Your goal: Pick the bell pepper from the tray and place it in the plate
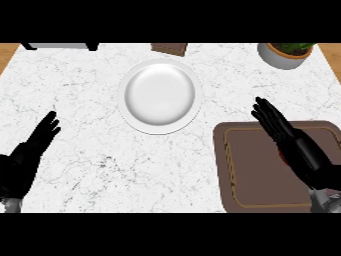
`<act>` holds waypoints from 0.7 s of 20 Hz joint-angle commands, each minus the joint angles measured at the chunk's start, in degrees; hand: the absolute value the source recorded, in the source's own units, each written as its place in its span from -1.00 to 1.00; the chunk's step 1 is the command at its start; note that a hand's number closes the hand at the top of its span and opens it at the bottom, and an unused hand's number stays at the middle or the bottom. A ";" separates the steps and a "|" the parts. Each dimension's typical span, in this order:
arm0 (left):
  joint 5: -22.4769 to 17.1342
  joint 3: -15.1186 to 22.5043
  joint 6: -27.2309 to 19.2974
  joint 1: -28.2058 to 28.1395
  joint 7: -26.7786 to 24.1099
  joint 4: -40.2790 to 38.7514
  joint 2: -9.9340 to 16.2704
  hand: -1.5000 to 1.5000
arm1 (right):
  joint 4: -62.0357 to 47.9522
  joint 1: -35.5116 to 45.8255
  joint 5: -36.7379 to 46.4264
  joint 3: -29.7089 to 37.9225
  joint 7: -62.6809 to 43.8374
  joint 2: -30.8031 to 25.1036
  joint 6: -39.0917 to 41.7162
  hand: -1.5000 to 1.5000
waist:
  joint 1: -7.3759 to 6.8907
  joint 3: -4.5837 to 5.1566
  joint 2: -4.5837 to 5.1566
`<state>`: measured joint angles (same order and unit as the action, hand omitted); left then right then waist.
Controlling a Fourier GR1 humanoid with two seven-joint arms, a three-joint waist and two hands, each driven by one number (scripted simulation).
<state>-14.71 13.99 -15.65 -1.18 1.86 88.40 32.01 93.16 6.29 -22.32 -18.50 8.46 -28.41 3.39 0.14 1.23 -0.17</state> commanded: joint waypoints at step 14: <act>-5.46 5.33 -0.59 1.97 6.31 -7.70 -15.74 0.00 | -29.01 2.80 2.33 33.80 21.43 -12.49 -7.41 -1.00 | 0.66 -1.37 0.54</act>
<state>-20.82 17.52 -15.13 -1.57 7.71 84.50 20.70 70.75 10.77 -18.13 10.19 19.76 -42.62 -5.81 0.69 -0.01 0.60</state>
